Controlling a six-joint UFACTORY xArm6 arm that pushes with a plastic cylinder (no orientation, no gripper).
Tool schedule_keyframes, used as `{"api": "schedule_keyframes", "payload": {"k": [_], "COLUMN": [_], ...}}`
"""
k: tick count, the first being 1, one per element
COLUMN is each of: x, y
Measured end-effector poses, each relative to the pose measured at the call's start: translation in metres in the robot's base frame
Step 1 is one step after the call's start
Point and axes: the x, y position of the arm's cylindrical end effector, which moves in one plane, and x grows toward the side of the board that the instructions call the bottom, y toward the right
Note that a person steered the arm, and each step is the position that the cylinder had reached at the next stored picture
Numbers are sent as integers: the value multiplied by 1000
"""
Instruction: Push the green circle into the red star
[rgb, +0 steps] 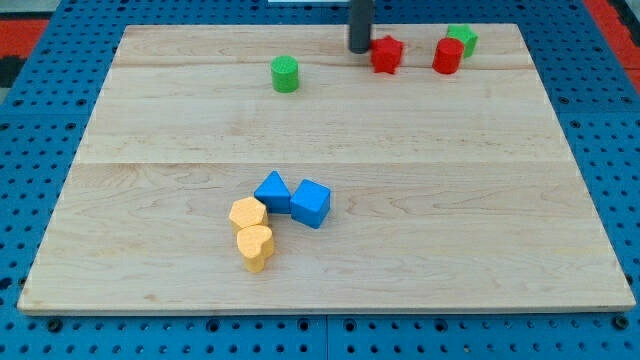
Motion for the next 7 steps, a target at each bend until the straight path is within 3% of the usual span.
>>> {"api": "schedule_keyframes", "payload": {"k": [1,2,3,4,5,6,7], "x": [1,22,91,80,48,75,77], "y": [-9,-95,-98,-163,-181,-87,-48]}}
